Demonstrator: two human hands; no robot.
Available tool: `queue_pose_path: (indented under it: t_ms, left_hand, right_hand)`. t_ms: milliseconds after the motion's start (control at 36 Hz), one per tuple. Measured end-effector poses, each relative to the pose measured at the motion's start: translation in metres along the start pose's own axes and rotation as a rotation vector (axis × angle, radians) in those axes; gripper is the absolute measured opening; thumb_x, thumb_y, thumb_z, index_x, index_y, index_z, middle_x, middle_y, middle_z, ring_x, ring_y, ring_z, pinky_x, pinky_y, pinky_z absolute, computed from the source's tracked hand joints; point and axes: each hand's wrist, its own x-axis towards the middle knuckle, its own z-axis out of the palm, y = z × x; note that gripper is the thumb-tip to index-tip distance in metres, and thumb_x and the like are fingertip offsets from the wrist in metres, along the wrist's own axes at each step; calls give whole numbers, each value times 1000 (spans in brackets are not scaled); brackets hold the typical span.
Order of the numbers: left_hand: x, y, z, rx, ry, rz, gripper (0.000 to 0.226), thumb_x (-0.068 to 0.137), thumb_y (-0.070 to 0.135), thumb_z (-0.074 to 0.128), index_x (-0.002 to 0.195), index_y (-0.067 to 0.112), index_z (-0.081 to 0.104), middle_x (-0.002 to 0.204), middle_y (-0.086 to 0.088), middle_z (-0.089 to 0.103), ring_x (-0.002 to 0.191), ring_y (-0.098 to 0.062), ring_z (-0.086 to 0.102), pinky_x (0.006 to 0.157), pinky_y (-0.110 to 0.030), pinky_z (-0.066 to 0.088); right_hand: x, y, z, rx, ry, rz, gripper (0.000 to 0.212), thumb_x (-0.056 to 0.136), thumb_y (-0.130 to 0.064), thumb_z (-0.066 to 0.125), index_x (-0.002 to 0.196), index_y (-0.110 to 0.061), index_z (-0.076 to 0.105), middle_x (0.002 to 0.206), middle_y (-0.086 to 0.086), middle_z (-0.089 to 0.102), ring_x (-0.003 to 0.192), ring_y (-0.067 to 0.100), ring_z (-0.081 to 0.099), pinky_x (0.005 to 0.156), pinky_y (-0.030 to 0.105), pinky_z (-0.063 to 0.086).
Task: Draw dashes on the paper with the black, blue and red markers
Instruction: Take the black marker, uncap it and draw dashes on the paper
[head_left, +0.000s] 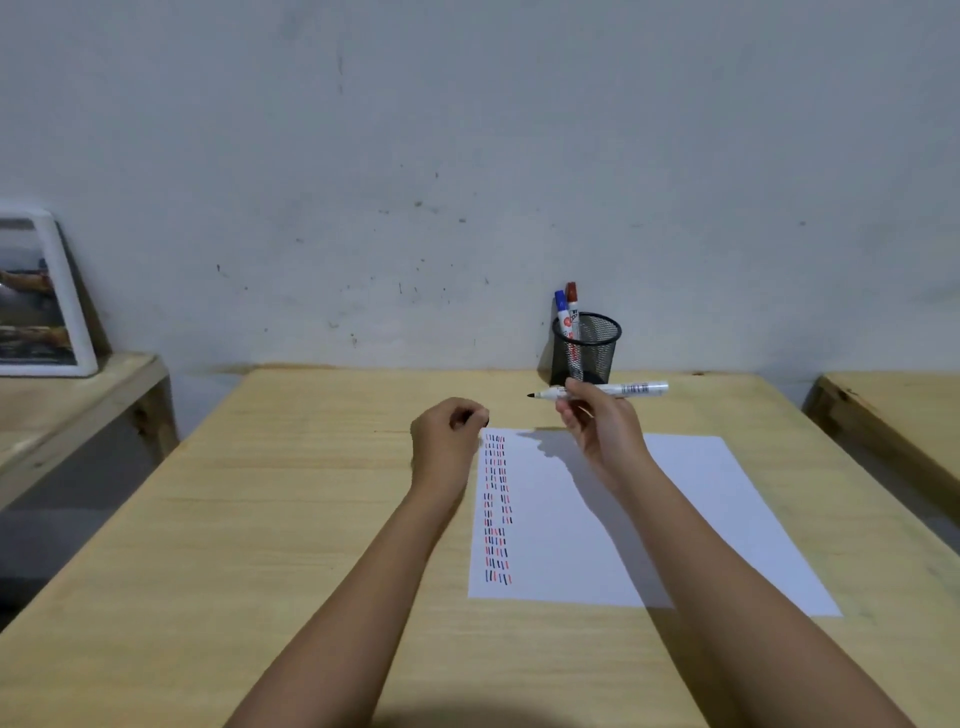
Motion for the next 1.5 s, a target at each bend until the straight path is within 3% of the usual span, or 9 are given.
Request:
queue_pose_path:
  t_ms: [111, 278, 417, 694, 944, 1167, 1278, 1389, 1500]
  left_hand:
    - [-12, 15, 13, -377, -58, -166, 3, 81, 19, 70, 81, 20, 73, 88, 0, 75, 91, -16, 69, 87, -32, 53]
    - [-21, 31, 17, -664, -132, -247, 6, 84, 13, 67, 89, 13, 71, 93, -4, 73, 87, -7, 70, 85, -19, 51]
    - [-21, 37, 16, -695, -139, -265, 8, 83, 13, 68, 90, 11, 71, 96, -7, 73, 88, -9, 70, 90, -22, 51]
    - [-23, 42, 14, -647, -189, -233, 6, 81, 11, 70, 86, 9, 71, 81, -6, 73, 76, -11, 70, 76, -14, 55]
    - [-25, 44, 7, -805, -211, -299, 12, 78, 8, 72, 90, 5, 71, 81, -6, 75, 78, -11, 72, 79, -17, 56]
    - [-24, 45, 6, -748, -216, -257, 7, 76, 8, 73, 82, 9, 72, 75, -4, 75, 74, -12, 70, 74, -16, 55]
    - [-22, 43, 4, -709, -216, -243, 7, 77, 7, 72, 84, 6, 72, 74, -4, 74, 72, -12, 69, 71, -14, 55]
    - [-19, 42, -2, -668, -237, -219, 8, 77, 7, 72, 84, 6, 71, 73, -3, 74, 72, -10, 70, 70, -13, 54]
    - [-9, 44, -11, -645, -217, -192, 5, 78, 6, 71, 82, 8, 71, 71, 1, 74, 70, -9, 70, 70, -12, 55]
  right_hand:
    - [-6, 0, 4, -26, -28, -34, 11, 87, 0, 55, 77, 0, 59, 47, 0, 60, 44, 6, 58, 46, 11, 49]
    - [-14, -7, 5, -47, -57, -72, 18, 87, 0, 53, 71, -3, 59, 45, -3, 57, 44, 6, 54, 46, 12, 46]
    - [-17, -9, 5, -44, -57, -76, 17, 87, 0, 53, 71, -3, 59, 44, -2, 56, 43, 6, 53, 45, 12, 46]
    - [-18, -7, 7, -128, -149, -115, 14, 88, 1, 52, 76, 3, 58, 48, 0, 60, 45, 8, 52, 46, 13, 44]
    - [-20, -6, 11, -104, -214, -82, 7, 89, 0, 55, 90, 6, 59, 53, -1, 63, 47, 6, 56, 49, 13, 48]
    - [-23, -2, 9, -80, -248, -151, 11, 88, 4, 55, 78, 0, 59, 54, -2, 63, 48, 6, 54, 49, 13, 45]
    - [-23, -2, 5, -140, -261, -157, 4, 85, 4, 59, 83, 2, 62, 60, -1, 67, 52, 5, 56, 52, 12, 47]
    - [-23, -6, 0, -215, -267, -103, 5, 83, -3, 64, 84, -8, 65, 66, -5, 68, 63, 3, 61, 59, 12, 50]
    - [-22, -17, -6, -68, -214, -78, 9, 84, 0, 62, 86, -8, 65, 64, -4, 69, 65, 6, 64, 66, 13, 54]
